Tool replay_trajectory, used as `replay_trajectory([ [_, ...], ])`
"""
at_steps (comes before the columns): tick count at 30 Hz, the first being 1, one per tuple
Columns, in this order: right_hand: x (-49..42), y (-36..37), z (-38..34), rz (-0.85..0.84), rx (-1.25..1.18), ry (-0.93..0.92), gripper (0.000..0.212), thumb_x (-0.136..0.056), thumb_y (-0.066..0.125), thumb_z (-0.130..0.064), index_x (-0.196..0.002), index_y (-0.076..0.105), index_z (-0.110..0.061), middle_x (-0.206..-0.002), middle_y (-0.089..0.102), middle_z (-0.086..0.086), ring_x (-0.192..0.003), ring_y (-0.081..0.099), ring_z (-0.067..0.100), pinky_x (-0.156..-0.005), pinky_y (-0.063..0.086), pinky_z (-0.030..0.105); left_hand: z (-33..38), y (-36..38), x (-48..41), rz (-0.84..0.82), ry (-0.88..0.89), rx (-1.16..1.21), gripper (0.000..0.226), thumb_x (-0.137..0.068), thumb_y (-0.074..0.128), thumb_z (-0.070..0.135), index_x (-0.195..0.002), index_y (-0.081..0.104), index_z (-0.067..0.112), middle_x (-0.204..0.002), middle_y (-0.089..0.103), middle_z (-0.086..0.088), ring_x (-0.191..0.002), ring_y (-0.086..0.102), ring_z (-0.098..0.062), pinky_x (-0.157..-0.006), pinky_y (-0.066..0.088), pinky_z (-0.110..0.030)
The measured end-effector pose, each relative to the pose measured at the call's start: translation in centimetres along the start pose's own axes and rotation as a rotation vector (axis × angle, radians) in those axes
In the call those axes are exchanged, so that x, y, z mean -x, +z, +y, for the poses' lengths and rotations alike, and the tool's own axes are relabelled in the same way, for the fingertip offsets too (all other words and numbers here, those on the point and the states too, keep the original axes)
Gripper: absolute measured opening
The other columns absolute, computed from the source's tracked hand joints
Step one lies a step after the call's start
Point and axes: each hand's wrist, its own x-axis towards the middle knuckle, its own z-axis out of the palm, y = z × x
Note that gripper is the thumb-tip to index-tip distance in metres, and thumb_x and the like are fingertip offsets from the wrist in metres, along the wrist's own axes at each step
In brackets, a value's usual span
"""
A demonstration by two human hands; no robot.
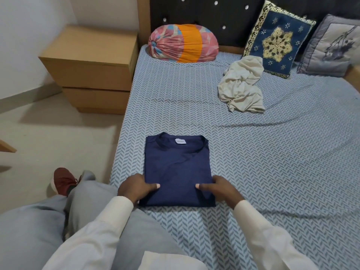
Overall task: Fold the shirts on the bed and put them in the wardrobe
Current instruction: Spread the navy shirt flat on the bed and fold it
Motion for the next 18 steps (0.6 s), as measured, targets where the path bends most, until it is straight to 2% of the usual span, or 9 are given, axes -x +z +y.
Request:
replay_trajectory([
  [1, 0.1, 0.1, 0.4, -0.039, -0.014, 0.007, 0.044, -0.067, 0.086, -0.039, -0.099, 0.071, -0.014, -0.088, 0.077, 0.001, -0.082, 0.074, 0.019, -0.066, 0.06, 0.035, -0.2, 0.2, 0.3, -0.007, 0.008, 0.012, 0.05, -0.075, 0.069, 0.062, -0.095, 0.061, 0.017, -0.107, 0.067, -0.007, -0.1, 0.063, -0.029, -0.079, 0.049, -0.03],
  [3, 0.1, 0.2, 0.6, -0.053, -0.028, -0.002, 0.035, -0.076, 0.08, -0.029, -0.104, 0.07, -0.011, -0.092, 0.076, 0.005, -0.084, 0.073, 0.021, -0.064, 0.058, 0.033, -0.5, 0.5, 0.5, -0.037, 0.031, 0.084, 0.044, -0.081, 0.067, 0.053, -0.102, 0.063, 0.015, -0.113, 0.067, -0.009, -0.101, 0.063, -0.029, -0.086, 0.05, -0.033],
  [5, 0.3, 0.3, 0.6, -0.021, -0.075, -0.01, 0.027, -0.081, 0.077, -0.024, -0.099, 0.066, -0.008, -0.093, 0.074, 0.008, -0.081, 0.071, 0.022, -0.06, 0.055, 0.031, -0.8, 0.4, 0.8, -0.035, 0.039, 0.109, 0.039, -0.086, 0.066, 0.045, -0.101, 0.06, 0.009, -0.113, 0.066, -0.014, -0.101, 0.062, -0.03, -0.084, 0.048, -0.032],
  [7, 0.7, 0.5, 0.6, 0.048, -0.053, -0.033, 0.022, -0.083, 0.075, -0.022, -0.088, 0.059, -0.008, -0.087, 0.069, 0.008, -0.074, 0.065, 0.019, -0.058, 0.051, 0.029, -1.0, 0.3, 1.1, -0.013, 0.036, 0.08, 0.038, -0.089, 0.065, 0.041, -0.1, 0.056, 0.006, -0.114, 0.064, -0.017, -0.102, 0.06, -0.031, -0.081, 0.045, -0.031],
  [9, 1.2, 0.7, 0.9, 0.136, 0.171, -0.053, 0.028, -0.083, 0.074, -0.03, -0.084, 0.051, -0.015, -0.082, 0.063, 0.003, -0.076, 0.061, 0.019, -0.065, 0.048, 0.031, -1.0, 0.2, 1.3, -0.013, 0.022, 0.043, 0.039, -0.091, 0.063, 0.039, -0.107, 0.054, 0.005, -0.118, 0.061, -0.018, -0.105, 0.059, -0.032, -0.083, 0.045, -0.032],
  [11, 2.1, 0.7, 1.3, 0.205, 0.41, -0.046, 0.035, -0.082, 0.071, -0.042, -0.091, 0.047, -0.018, -0.086, 0.06, -0.002, -0.082, 0.059, 0.022, -0.068, 0.043, 0.033, -0.7, 0.3, 1.8, -0.008, 0.008, -0.012, 0.037, -0.093, 0.059, 0.034, -0.114, 0.049, 0.006, -0.121, 0.06, -0.017, -0.107, 0.058, -0.033, -0.086, 0.047, -0.033],
  [13, 2.7, 0.6, 1.2, 0.299, 0.472, -0.096, 0.043, -0.08, 0.071, -0.045, -0.102, 0.043, -0.021, -0.091, 0.058, -0.004, -0.085, 0.057, 0.022, -0.068, 0.041, 0.033, -0.2, 0.6, 2.5, 0.067, 0.021, -0.066, 0.036, -0.093, 0.056, 0.031, -0.117, 0.042, 0.007, -0.12, 0.059, -0.017, -0.105, 0.058, -0.034, -0.085, 0.048, -0.036],
  [16, 2.7, 1.4, 0.6, 0.432, 0.403, -0.382, 0.044, -0.078, 0.072, -0.04, -0.113, 0.05, -0.025, -0.099, 0.057, -0.002, -0.091, 0.057, 0.021, -0.074, 0.047, 0.035, 0.7, 0.8, 3.3, 0.292, 0.219, -0.062, 0.042, -0.09, 0.058, 0.028, -0.123, 0.038, 0.013, -0.119, 0.053, -0.014, -0.103, 0.057, -0.034, -0.08, 0.049, -0.041],
  [18, 2.4, 2.4, 0.2, 0.346, 0.406, -0.565, 0.044, -0.081, 0.072, -0.039, -0.12, 0.056, -0.025, -0.098, 0.054, -0.002, -0.091, 0.054, 0.019, -0.08, 0.047, 0.035, 1.7, 1.3, 3.6, 0.296, 0.474, 0.001, 0.054, -0.088, 0.063, 0.03, -0.135, 0.039, 0.021, -0.122, 0.049, -0.01, -0.106, 0.056, -0.032, -0.084, 0.049, -0.043],
])
